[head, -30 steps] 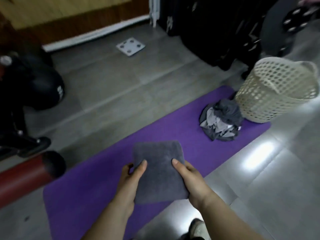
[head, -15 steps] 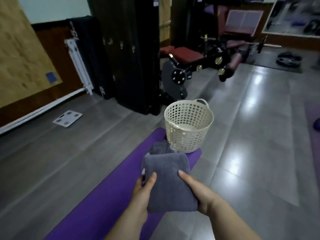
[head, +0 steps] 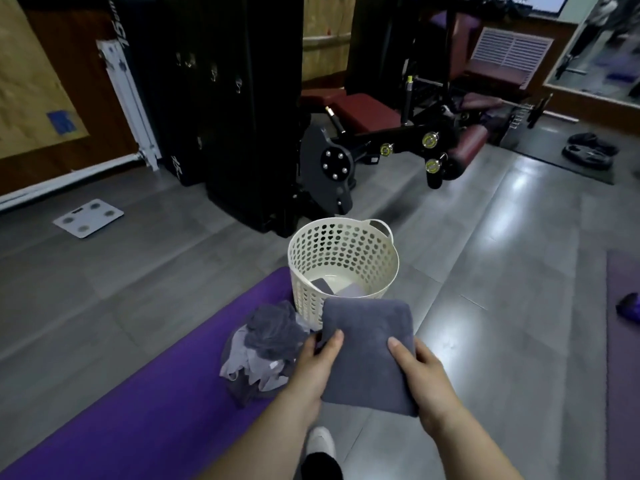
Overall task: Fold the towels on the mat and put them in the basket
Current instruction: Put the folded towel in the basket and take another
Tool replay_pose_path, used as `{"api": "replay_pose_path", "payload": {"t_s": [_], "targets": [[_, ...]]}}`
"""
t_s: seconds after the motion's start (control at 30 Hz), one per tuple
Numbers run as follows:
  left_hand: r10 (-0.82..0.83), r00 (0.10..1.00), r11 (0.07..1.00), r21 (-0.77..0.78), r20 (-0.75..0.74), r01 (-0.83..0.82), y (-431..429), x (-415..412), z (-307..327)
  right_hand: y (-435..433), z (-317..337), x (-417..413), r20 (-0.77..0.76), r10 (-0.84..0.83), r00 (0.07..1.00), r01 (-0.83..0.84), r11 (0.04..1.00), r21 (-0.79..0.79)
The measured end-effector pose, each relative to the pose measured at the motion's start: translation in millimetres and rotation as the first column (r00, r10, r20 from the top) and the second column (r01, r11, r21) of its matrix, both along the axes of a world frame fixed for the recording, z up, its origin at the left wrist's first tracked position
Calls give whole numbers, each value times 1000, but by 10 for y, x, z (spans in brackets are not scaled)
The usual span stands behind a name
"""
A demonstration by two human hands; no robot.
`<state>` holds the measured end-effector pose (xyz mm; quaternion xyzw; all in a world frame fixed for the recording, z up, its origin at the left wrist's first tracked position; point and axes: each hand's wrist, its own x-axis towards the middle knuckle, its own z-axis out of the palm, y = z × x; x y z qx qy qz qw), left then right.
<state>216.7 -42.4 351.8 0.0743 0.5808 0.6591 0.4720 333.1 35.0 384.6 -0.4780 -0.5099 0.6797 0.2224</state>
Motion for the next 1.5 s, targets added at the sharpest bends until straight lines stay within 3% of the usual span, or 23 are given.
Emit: {"api": "replay_pose_path", "payload": {"t_s": [0.3,0.43,0.53,0.6,0.7,0.83,0.97,1.1,1.23,1.37,1.5], "targets": [[-106,986,993,-43,129,112,1907,-631,-139,1978,-79,-546,130,47,990,-46,999,-16],[-50,992,990,-123,114,64,2460,-896,-300,2652,-273,-883,163,86,983,-89,996,11],[99,990,963,-261,95,-72,2742,-1086,-564,3252,-539,-1163,227,173,958,-186,982,33],[243,967,905,-377,81,-195,2878,-1192,-854,3694,-760,-1366,273,245,930,-266,963,44],[464,886,742,-553,13,-381,3066,-1278,-1328,4391,-1215,-1688,357,335,872,-376,925,51],[601,798,544,-706,-49,-453,3539,-1134,-1950,5191,-1928,-2215,471,505,723,-594,803,53],[670,732,382,-788,-124,-483,3951,-1088,-2676,5542,-2605,-2611,540,567,622,-688,725,33],[632,666,163,-772,-397,-614,4149,-1193,-3241,5815,-3471,-2820,628,548,552,-757,645,103],[619,581,162,-638,-528,-752,4213,-1275,-3743,5985,-4192,-3030,682,462,567,-781,564,268],[610,549,124,-615,-572,-779,4152,-1138,-3881,6017,-4682,-3375,781,443,440,-807,577,127],[612,518,125,-573,-598,-810,4155,-1160,-3919,5867,-5098,-3636,814,465,349,-861,501,83]]}}
